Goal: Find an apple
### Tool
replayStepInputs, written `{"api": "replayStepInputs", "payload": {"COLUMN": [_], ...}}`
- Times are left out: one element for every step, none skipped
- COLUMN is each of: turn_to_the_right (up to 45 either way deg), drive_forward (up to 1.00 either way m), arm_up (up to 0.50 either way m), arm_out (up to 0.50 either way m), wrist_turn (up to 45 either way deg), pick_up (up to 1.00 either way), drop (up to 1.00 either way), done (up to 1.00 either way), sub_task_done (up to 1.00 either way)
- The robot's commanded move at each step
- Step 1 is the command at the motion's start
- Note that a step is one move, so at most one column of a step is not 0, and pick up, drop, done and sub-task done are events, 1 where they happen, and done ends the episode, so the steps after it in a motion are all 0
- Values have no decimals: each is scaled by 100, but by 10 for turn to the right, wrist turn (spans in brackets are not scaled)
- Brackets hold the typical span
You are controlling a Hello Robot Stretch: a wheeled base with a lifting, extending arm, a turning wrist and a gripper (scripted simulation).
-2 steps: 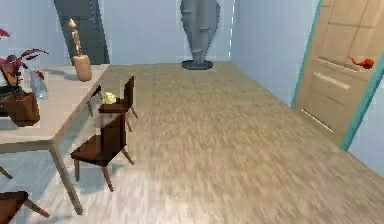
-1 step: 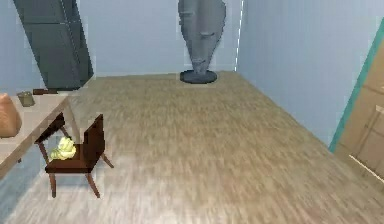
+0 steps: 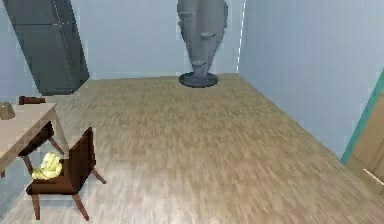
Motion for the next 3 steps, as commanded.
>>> {"api": "replayStepInputs", "payload": {"turn_to_the_right": [-60, 0, -450], "drive_forward": [0, 70, 0], "arm_up": [0, 0, 0], "arm_out": [0, 0, 0], "wrist_turn": [0, 0, 0], "pick_up": [0, 0, 0], "drop": [0, 0, 0], "done": [0, 0, 0], "sub_task_done": [0, 0, 0]}}
